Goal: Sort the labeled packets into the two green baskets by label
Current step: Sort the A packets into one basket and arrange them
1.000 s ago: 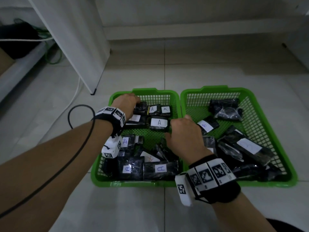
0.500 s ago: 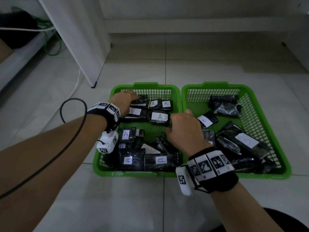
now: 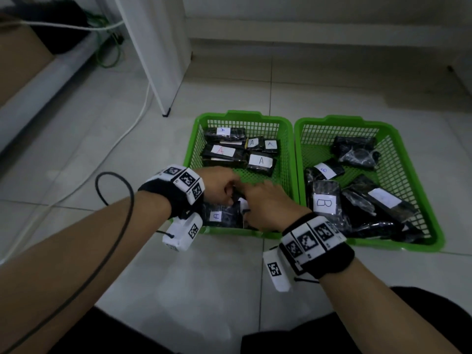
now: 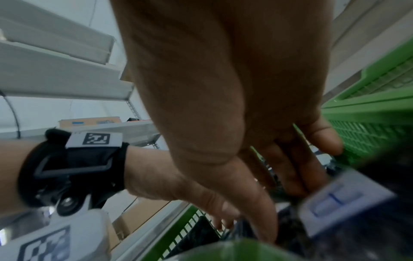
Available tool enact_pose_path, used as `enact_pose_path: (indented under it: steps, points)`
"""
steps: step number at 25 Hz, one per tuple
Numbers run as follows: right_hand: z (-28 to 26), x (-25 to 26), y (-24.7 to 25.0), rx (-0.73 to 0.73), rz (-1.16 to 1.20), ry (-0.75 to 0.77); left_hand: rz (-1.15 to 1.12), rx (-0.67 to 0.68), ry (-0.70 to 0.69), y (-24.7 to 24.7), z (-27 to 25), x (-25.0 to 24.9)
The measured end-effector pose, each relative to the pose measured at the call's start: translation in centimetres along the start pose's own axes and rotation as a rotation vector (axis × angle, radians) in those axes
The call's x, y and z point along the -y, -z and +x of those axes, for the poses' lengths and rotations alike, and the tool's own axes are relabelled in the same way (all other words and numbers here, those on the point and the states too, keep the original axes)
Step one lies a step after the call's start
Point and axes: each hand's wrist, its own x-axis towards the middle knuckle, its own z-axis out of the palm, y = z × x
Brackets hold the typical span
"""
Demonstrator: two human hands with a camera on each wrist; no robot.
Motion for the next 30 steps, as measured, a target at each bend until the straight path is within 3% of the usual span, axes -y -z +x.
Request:
enact_pose_path:
  steps: [6, 10, 13, 15, 19, 21, 25, 30]
  points:
    - [-0.1, -2.1, 1.5, 0.015, 0.269, -0.055, -0.306, -0.095, -0.005, -0.5, -1.8, 1.0]
    - [0.0, -4.3, 3.8, -0.100, 0.709, -0.063, -0.857, -0.275, -0.040, -0.1, -2.8, -0.2]
    - [-0.3, -4.8, 4.2, -0.160, 0.947, -0.104, -1.120, -0.426, 0.011, 1.2, -3.1, -1.8]
    - [-0.4, -5.3, 4.5, -0.206, 1.020, -0.077, -1.144, -0.438, 0.018, 1.7, -2.7, -2.7]
    - [-0.5, -6.5, 7.8, -0.306, 0.808, 0.002, -1.140, -0.413, -0.025, 1.8, -1.8, -5.2]
    - [-0.3, -6.6, 8.8, -0.375, 0.772, 0.009, -1.139, -0.463, -0.042, 2.7, -0.7, -6.2]
    - [0.7, -7.5, 9.4, -0.545, 0.821, 0.002, -1.114, -0.507, 0.031, 4.6, 0.4, -6.4]
    - [-0.4, -9.0, 12.5, -0.438, 0.925, 0.009, -1.048, -0.490, 0.030, 5.6, 1.3, -8.4]
